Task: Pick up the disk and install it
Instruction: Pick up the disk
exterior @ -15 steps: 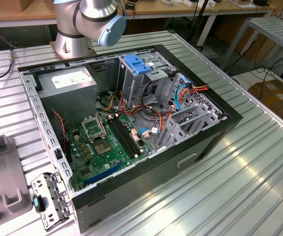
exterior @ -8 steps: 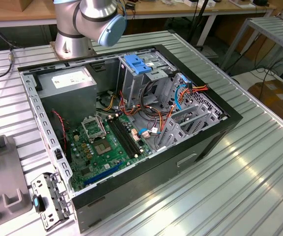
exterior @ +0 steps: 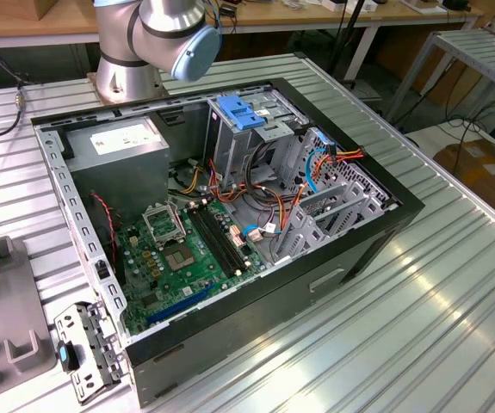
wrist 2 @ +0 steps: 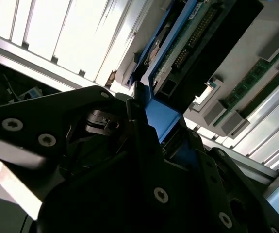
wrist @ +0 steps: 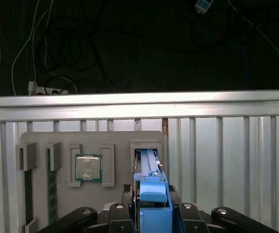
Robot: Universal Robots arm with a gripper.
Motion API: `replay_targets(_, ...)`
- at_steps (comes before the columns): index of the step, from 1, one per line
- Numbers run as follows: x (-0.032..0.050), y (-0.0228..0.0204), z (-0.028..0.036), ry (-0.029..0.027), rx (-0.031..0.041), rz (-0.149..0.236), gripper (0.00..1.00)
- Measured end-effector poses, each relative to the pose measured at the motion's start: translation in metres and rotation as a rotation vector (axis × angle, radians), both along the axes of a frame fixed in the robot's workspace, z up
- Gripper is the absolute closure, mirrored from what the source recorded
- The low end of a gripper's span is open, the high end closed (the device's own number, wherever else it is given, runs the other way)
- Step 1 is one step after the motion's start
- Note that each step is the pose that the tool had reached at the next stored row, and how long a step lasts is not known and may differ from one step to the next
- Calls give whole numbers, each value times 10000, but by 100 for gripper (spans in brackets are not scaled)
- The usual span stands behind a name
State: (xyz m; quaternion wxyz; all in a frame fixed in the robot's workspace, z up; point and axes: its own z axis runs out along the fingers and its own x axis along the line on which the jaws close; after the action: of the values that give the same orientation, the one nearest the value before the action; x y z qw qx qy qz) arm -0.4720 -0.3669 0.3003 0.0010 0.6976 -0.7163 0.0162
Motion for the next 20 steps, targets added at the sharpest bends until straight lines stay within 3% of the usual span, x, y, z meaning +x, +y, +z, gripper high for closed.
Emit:
replay_targets(9,1,0,-27,-5,2,0,63)
replay_targets(11,1,0,-29,-6,2,0,62)
replay_targets(12,0,0,-28,-4,2,0,55)
replay_targets(17,0,0,-27,-1,0,0,55)
replay_targets(20,0,0,-27,-1,1,0,63)
